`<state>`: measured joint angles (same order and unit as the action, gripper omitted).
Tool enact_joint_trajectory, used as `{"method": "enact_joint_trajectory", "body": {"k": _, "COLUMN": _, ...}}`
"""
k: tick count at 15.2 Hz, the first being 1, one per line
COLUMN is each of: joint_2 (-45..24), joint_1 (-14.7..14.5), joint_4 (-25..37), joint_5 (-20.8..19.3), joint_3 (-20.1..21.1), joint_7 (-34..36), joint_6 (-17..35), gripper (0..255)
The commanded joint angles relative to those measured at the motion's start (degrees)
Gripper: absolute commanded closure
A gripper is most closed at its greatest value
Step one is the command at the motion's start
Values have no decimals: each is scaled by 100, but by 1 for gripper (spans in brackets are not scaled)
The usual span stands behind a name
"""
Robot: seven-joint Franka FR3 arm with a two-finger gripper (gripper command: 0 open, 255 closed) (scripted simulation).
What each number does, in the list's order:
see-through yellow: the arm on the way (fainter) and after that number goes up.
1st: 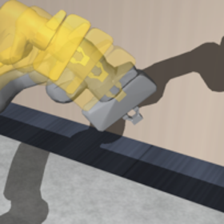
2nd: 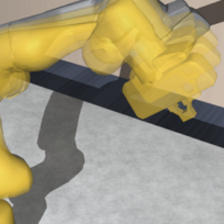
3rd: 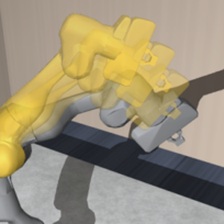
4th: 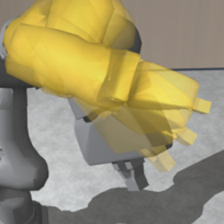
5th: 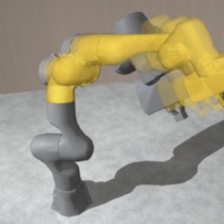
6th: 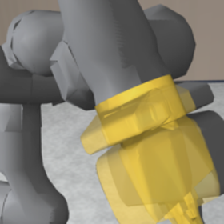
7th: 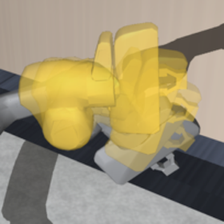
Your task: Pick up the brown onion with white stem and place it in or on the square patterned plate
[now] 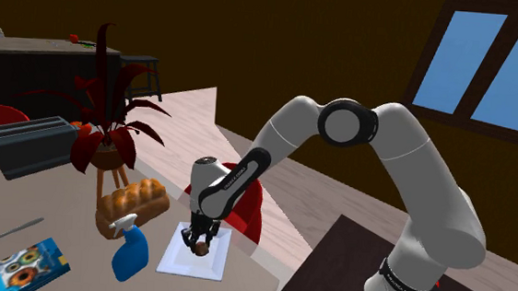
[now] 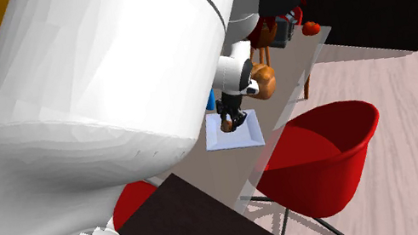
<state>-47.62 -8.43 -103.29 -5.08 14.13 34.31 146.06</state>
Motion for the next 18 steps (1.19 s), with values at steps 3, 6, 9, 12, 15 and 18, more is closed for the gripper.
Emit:
{"method": "enact_joint_trajectory", "body": {"k": 3, "joint_2": -12, "joint_1": -2, "joint_4": 8, "joint_5": -2, "joint_3": -2, "joint_7": 0, "joint_6": 7, "gripper": 255}}
{"method": "enact_joint_trajectory", "body": {"k": 6, "joint_2": -12, "joint_1": -2, "joint_4": 8, "joint_5": -2, "joint_3": -2, "joint_7": 0, "joint_6": 7, "gripper": 0}}
{"method": "enact_joint_trajectory", "body": {"k": 9, "joint_2": -12, "joint_1": -2, "joint_4": 7, "joint_5": -2, "joint_3": -2, "joint_7": 0, "joint_6": 7, "gripper": 0}}
{"method": "enact_joint_trajectory", "body": {"k": 12, "joint_2": 149, "joint_1": 38, "joint_4": -48, "joint_5": 22, "joint_3": 29, "joint_7": -15, "joint_6": -101, "gripper": 0}}
{"method": "enact_joint_trajectory", "body": {"k": 15, "joint_2": 581, "joint_1": 150, "joint_4": -162, "joint_5": 95, "joint_3": 116, "joint_7": -62, "joint_6": -423, "gripper": 0}}
{"method": "enact_joint_trajectory", "body": {"k": 18, "joint_2": 581, "joint_1": 150, "joint_4": -162, "joint_5": 96, "joint_3": 116, "joint_7": -62, "joint_6": -423, "gripper": 0}}
